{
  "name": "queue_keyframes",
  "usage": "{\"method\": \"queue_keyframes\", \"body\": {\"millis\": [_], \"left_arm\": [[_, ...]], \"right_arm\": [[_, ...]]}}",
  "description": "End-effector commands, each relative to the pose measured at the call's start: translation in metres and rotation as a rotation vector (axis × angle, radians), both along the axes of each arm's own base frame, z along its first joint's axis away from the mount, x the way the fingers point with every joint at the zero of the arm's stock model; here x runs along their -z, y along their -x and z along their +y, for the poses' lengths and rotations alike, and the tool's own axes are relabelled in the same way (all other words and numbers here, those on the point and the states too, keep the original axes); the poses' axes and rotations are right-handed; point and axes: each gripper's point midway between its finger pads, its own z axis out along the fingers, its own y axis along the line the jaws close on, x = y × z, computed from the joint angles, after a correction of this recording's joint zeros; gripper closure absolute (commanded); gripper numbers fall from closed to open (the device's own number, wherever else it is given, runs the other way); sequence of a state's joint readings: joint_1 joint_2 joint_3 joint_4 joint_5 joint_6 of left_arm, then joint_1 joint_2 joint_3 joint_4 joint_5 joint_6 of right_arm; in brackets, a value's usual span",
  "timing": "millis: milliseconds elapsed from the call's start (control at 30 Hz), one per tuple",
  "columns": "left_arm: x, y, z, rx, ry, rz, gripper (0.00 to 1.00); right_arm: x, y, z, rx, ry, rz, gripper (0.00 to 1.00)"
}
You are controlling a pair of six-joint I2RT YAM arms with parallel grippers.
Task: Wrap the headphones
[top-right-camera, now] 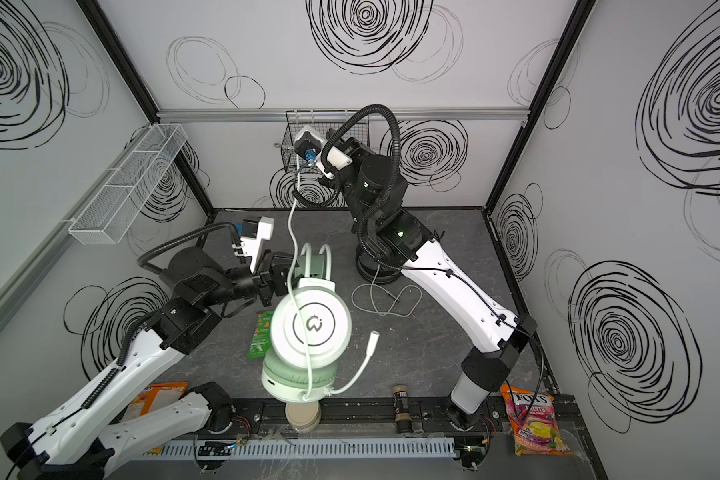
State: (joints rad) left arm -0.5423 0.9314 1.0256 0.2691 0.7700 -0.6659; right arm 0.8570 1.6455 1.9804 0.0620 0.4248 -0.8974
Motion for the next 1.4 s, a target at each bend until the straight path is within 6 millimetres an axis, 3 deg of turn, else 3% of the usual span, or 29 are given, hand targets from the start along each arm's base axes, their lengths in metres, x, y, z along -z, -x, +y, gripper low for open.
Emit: {"method": "queue_keyframes", "body": {"millis": [0, 200, 400, 567, 767, 1167, 1367], "left_arm": [[-0.055, 0.025, 0.024, 0.052, 0.164, -0.087, 1.0], [-0.072, 0.025, 0.036, 0.019, 0.248, -0.099, 1.0], [-0.097, -0.005, 0.072, -0.193, 0.393, -0.084, 1.0], [-0.113, -0.011, 0.087, -0.218, 0.532, -0.066, 1.0], [-0.115, -0.026, 0.114, -0.376, 0.556, -0.04, 1.0], [-0.128, -0.068, 0.154, -0.747, 0.503, 0.026, 1.0], [-0.112, -0.096, 0.167, -0.893, 0.465, 0.099, 1.0]], "right_arm": [[-0.013, 0.007, -0.017, 0.022, -0.059, 0.001, 1.0], [-0.003, 0.004, -0.019, 0.038, -0.051, 0.044, 1.0], [0.008, 0.004, -0.026, 0.058, -0.059, 0.107, 1.0], [0.019, 0.011, -0.022, 0.001, -0.078, 0.147, 1.0], [0.029, 0.013, -0.026, -0.05, -0.123, 0.185, 1.0], [0.078, 0.013, -0.014, -0.161, -0.15, 0.291, 1.0], [0.088, 0.03, -0.013, -0.181, -0.132, 0.307, 1.0]]}}
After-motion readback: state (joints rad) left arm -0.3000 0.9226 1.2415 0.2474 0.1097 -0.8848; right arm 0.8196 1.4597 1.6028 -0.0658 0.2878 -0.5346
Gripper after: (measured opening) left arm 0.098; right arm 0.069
